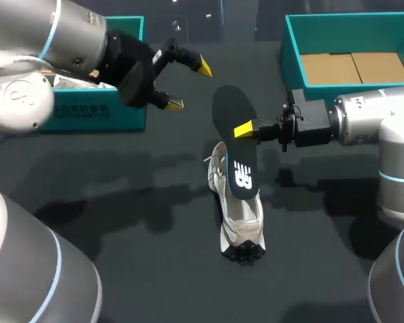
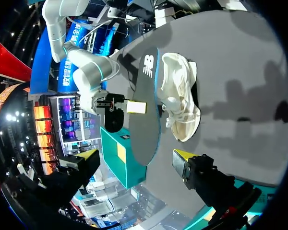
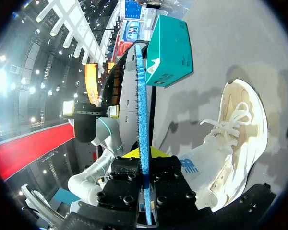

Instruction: Take the shoe out of the shoebox, open the shoe tongue, remove and reinsert the insole, then place the shoe into the shoebox

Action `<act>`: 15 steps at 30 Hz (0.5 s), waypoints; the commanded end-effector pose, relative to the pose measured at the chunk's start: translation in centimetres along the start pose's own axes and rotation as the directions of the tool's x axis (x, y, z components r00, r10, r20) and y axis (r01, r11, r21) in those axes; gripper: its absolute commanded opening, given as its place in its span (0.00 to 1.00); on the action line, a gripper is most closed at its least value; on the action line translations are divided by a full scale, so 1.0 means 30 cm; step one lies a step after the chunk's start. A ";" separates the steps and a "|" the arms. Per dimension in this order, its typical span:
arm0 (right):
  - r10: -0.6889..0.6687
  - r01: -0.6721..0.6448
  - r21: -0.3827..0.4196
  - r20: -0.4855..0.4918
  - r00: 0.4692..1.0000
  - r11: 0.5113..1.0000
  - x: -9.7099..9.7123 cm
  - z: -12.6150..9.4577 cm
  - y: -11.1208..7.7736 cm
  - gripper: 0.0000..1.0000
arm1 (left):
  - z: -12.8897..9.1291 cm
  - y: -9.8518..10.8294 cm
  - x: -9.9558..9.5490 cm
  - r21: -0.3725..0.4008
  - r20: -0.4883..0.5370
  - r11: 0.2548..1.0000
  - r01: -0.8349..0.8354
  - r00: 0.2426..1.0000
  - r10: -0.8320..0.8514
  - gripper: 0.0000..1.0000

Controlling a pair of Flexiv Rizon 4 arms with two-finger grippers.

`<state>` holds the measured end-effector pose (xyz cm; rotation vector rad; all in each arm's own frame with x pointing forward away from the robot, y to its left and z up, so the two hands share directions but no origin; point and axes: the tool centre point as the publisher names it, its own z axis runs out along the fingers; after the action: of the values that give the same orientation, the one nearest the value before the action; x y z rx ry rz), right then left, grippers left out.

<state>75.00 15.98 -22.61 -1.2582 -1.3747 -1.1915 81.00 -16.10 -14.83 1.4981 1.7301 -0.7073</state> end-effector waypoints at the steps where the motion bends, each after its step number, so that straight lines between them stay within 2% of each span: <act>1: 0.000 0.000 -0.003 0.002 1.000 1.000 0.001 0.004 -0.004 0.00 | -0.003 -0.009 0.016 -0.004 0.116 1.000 -0.003 0.993 0.003 1.00; 6: 0.000 0.000 -0.003 0.002 1.000 1.000 0.001 0.004 -0.004 0.00 | 0.023 -0.002 0.061 -0.008 0.143 1.000 0.020 0.990 -0.019 1.00; 7: 0.000 0.000 -0.003 0.002 1.000 1.000 0.001 0.004 -0.004 0.00 | 0.029 -0.002 0.070 0.015 0.162 1.000 0.020 0.987 -0.023 1.00; 9: 0.000 0.000 -0.003 0.002 1.000 1.000 0.001 0.004 -0.004 0.00 | 0.048 0.002 0.088 -0.017 0.160 1.000 0.025 0.987 -0.022 1.00; 11: 0.000 0.000 -0.003 0.002 1.000 1.000 0.001 0.004 -0.004 0.00 | 0.060 0.003 0.104 0.009 0.186 0.999 0.044 0.982 -0.044 1.00; 15: 0.000 0.000 -0.003 0.002 1.000 1.000 0.001 0.004 -0.004 0.00 | 0.092 0.000 0.132 0.012 0.221 0.998 0.054 0.974 -0.055 1.00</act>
<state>75.00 16.01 -22.62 -1.2577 -1.3744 -1.1921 81.08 -15.73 -18.58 1.3813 1.6804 -0.8294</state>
